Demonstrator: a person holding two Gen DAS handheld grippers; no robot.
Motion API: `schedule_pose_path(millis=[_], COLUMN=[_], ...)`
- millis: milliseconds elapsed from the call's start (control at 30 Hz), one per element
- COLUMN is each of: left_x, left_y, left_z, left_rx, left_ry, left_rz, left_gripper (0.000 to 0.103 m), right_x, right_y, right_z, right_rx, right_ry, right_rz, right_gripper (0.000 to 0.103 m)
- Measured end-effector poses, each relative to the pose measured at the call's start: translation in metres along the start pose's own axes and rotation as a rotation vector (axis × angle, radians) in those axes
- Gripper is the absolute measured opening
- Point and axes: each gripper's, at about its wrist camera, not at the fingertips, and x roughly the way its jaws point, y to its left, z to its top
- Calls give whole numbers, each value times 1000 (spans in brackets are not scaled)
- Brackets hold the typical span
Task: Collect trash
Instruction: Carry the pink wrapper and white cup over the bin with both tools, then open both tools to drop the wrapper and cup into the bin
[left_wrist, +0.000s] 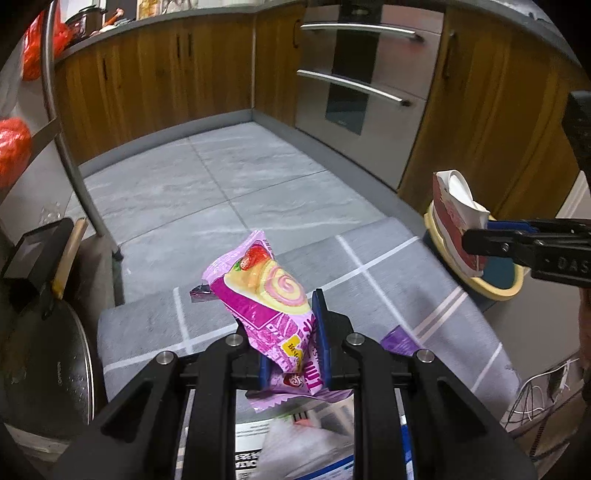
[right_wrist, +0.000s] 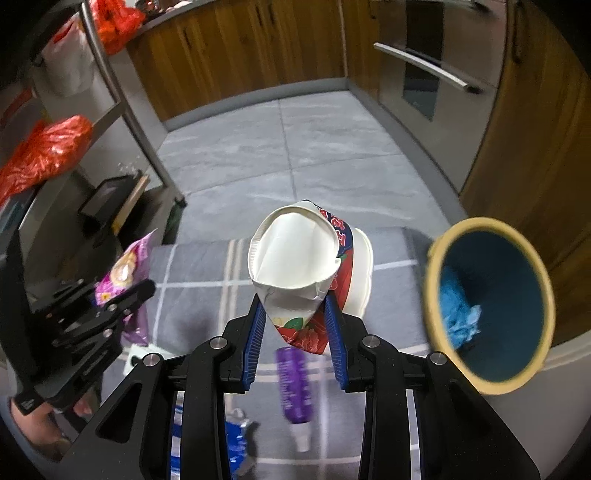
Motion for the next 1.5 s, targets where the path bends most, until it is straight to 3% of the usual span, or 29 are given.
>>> schedule_pose_path(millis=[267,700,833,1067,1500], left_x=[-1,10,14,29,65], left_y=[-34,-94,-111,-146,-212], left_z=[14,30,46,74,84], left_rx=[31,79,76,165,280], left_ry=[-29,-27,-25,-26,1], left_rz=[-70,-169,-223,-258,-364], left_gripper=[19,19,19,19,19], right_x=[-13,-21,-20,-28,2], right_y=[-43,-130,-151,-189,-244], right_z=[0,9,14,22,12], right_rx=[82,229,252,297,388], right_ry=[-27,-81,-87,-122,-30], right_rz=[-29,-174,-211,-224,-238], right_gripper=[34,34,34,34,34])
